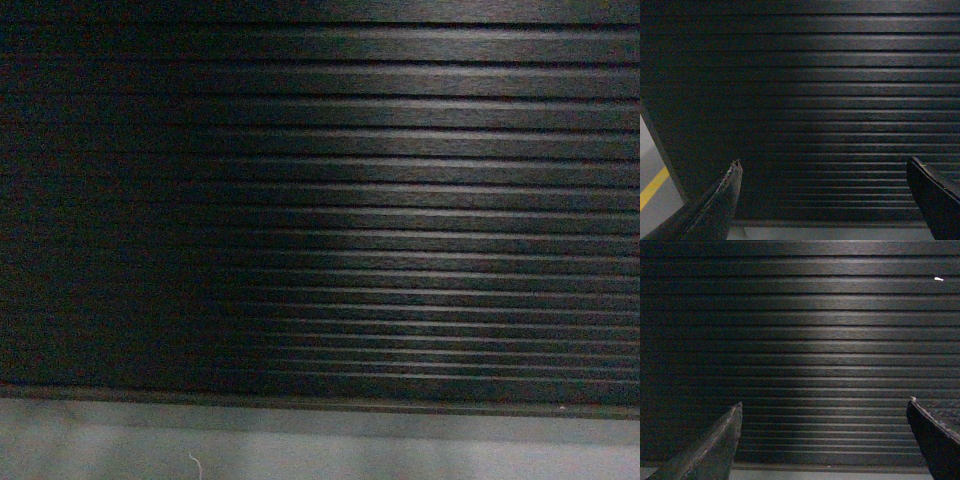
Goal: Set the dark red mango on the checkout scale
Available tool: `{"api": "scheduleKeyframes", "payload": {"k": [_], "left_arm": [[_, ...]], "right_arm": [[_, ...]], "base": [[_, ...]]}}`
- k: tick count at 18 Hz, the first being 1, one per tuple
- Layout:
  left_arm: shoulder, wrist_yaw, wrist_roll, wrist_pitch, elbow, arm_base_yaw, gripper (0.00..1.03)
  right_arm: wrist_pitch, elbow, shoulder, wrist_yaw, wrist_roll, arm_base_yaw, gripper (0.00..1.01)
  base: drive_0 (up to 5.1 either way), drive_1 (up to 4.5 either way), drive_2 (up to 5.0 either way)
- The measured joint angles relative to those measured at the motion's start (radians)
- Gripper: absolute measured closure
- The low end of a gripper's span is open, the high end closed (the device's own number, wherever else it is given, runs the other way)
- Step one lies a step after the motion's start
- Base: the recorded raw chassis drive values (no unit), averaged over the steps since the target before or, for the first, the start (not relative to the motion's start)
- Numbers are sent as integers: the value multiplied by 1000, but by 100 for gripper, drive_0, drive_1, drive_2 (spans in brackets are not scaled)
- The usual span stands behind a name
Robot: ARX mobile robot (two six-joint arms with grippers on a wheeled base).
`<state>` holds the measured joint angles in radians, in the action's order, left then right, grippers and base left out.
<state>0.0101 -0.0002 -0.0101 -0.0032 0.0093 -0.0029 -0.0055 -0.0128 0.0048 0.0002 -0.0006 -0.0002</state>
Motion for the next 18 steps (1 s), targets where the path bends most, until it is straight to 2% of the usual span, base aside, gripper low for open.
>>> {"api": "scheduleKeyframes", "payload": {"k": [18], "left_arm": [[0, 0, 0, 0, 0, 0, 5]], "right_arm": [[2, 0, 0, 0, 0, 0, 3]], "base": [[0, 0, 0]]}}
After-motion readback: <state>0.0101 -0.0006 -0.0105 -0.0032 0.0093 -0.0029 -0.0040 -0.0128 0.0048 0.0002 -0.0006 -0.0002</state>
